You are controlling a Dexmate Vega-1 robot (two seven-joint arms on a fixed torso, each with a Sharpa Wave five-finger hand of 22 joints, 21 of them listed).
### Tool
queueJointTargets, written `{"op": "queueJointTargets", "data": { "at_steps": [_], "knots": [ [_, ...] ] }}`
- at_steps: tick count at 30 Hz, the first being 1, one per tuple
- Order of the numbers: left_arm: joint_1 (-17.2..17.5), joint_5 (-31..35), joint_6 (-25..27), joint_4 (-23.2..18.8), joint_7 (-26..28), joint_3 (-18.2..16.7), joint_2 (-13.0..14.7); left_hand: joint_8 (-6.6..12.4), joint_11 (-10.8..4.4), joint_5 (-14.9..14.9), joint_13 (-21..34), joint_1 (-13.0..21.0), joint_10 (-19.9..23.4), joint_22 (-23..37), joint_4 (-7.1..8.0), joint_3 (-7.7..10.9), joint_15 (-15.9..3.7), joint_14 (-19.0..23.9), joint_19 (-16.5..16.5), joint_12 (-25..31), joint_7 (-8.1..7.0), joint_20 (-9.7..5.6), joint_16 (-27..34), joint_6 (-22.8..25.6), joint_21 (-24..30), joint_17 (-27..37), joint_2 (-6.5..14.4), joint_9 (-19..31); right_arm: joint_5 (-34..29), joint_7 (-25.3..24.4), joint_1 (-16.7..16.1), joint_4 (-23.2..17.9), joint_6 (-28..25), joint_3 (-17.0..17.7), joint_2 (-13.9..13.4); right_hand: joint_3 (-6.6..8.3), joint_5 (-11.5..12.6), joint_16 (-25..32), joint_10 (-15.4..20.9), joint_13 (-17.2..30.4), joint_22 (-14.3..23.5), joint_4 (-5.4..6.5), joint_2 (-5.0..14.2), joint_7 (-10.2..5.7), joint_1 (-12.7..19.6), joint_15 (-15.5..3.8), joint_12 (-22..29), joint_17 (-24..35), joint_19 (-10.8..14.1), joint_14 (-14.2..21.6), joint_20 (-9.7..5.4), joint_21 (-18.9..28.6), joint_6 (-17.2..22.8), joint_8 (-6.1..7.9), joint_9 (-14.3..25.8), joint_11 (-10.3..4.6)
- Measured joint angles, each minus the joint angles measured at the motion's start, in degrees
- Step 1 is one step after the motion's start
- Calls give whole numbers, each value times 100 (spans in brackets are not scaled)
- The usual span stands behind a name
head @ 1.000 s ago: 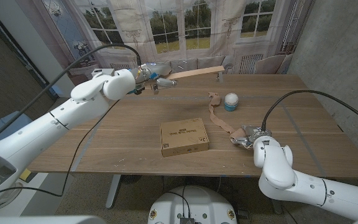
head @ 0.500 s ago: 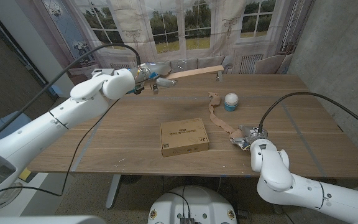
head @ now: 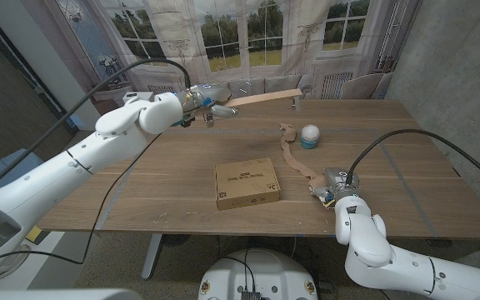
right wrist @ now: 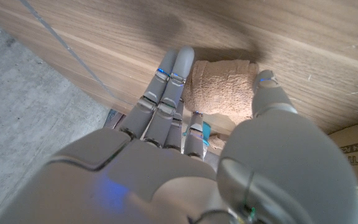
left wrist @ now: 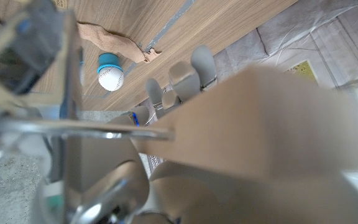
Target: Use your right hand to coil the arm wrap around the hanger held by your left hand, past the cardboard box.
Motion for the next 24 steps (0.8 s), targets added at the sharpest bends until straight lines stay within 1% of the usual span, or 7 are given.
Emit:
{"op": "queueJointTargets", "data": {
  "at_steps": [5, 6, 11, 12, 14, 15, 24],
  "knots": [
    [40, 30, 62, -108, -20, 1, 2, 0, 0, 0, 0, 0, 0, -29, 0, 0, 0, 0, 0, 0, -9, 0, 0, -8, 17, 0, 0, -27, 0, 0, -208, 27, 0, 135, 27, 1, -7, 125, 154, 172, 53, 1, -80, 70, 79, -77, 257, 224, 29, 260, -29, 203, 234, 4, 28, 51],
    [55, 38, 77, -155, -29, 6, 3, 19, 0, 0, 0, 0, 0, -36, 0, 0, 0, 0, 0, 0, -10, 0, 0, -8, 39, 0, 0, -27, 266, -940, -271, 28, 110, 193, 40, 1, -17, 134, 154, 199, 53, 1, -96, 70, 96, -77, 293, 250, 36, 279, -36, 237, 235, 4, 31, 51],
    [63, 70, 135, -190, -64, 18, -2, 43, 0, 0, 0, 0, 0, -36, -24, 24, 0, 0, 0, 0, -11, 0, 0, -8, 61, 0, 0, -27, 266, -940, -722, 32, 110, 670, 165, 2, -23, 172, 215, 312, 80, 2, -135, 100, 134, -117, 401, 346, 55, 421, -55, 348, 453, 7, 54, 72],
    [66, 79, 147, -214, -77, 36, -16, 43, 0, -20, 0, -1, 0, -36, -24, 24, 0, 0, 0, 0, -11, 0, 0, -8, 61, 0, 0, -43, 855, -1852, -888, 32, 626, 845, 224, 9, -23, 178, 215, 324, 80, -5, -135, 119, 135, -117, 421, 365, 55, 421, -55, 348, 472, 20, 65, 72],
    [66, 95, 165, -215, -93, 37, -16, 43, 0, -45, 0, -1, 0, -38, -24, 24, 1, 0, 0, 0, -11, 0, 0, -8, 61, 0, 0, -53, 870, -1872, -1114, 35, 642, 1095, 310, 10, -24, 224, 252, 353, 106, -6, -157, 138, 157, -174, 471, 418, 55, 524, -55, 404, 549, 43, 95, 96],
    [66, 109, 179, -234, -104, 59, -31, 43, 0, -45, 0, -1, 0, -51, -24, 24, 1, 0, 1, 0, -11, 0, 0, -8, 61, 0, 0, -53, 1308, -2412, -1307, 39, 1090, 1303, 377, 11, -27, 257, 346, 379, 106, -6, -177, 123, 177, -178, 493, 460, 55, 564, -55, 425, 599, 46, 118, 81],
    [42, 180, 239, -285, -172, 117, -81, 82, 0, -45, 0, -15, 0, -62, -24, 24, 1, 1, 1, 0, 9, 0, 0, -50, 86, -13, 13, -76, 2517, -3600, -2473, 158, 2593, 2880, 837, -33, -40, 603, 441, 730, 186, 40, -292, 148, 291, -199, 825, 1022, -4, 687, 3, 760, 953, 102, 348, 71]
  ]
}}
